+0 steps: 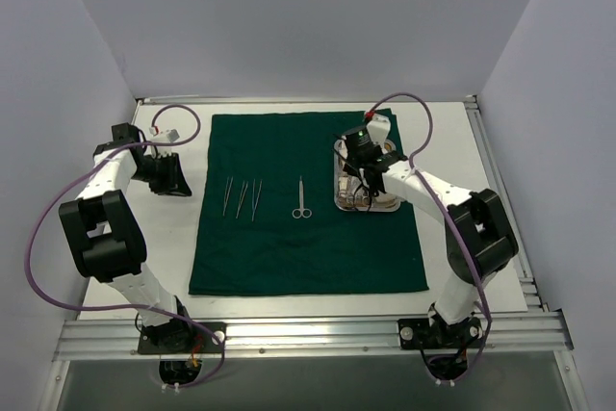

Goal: Open and lay out the surgical kit
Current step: Pick up the medical item from the container.

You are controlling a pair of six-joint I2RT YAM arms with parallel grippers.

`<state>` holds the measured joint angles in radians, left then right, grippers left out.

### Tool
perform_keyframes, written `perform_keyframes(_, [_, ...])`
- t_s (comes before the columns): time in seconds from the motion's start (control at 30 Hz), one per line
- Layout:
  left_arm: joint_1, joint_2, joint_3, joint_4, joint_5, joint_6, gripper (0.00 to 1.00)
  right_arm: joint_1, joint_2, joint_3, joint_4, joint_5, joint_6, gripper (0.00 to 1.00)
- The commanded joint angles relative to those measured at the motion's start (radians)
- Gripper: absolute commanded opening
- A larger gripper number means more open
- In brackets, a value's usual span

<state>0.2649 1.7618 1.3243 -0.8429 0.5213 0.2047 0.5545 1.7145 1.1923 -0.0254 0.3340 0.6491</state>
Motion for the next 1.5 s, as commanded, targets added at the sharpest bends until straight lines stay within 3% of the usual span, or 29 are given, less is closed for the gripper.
perform_keyframes(0.0, [0.008, -0.004, 0.032, -0.015, 0.009, 0.025, 0.28, -0.063, -0.003, -0.054, -0.007, -0.076, -0.06, 0.2])
perform_keyframes(0.27, [0.007, -0.016, 0.07, -0.013, -0.018, 0.029, 0.29, -0.114, 0.074, -0.037, -0.018, -0.139, -0.146, 0.2])
perform_keyframes(0.5, [0.007, -0.019, 0.093, -0.016, -0.043, 0.029, 0.29, -0.117, 0.103, -0.04, 0.001, -0.176, -0.154, 0.13])
perform_keyframes(1.1, [0.007, -0.036, 0.11, -0.012, -0.084, 0.053, 0.36, -0.119, 0.171, -0.046, 0.012, -0.168, -0.149, 0.06])
perform_keyframes(1.47, [0.007, -0.033, 0.121, -0.022, -0.057, 0.048, 0.36, -0.11, 0.165, -0.062, -0.013, -0.155, -0.141, 0.08])
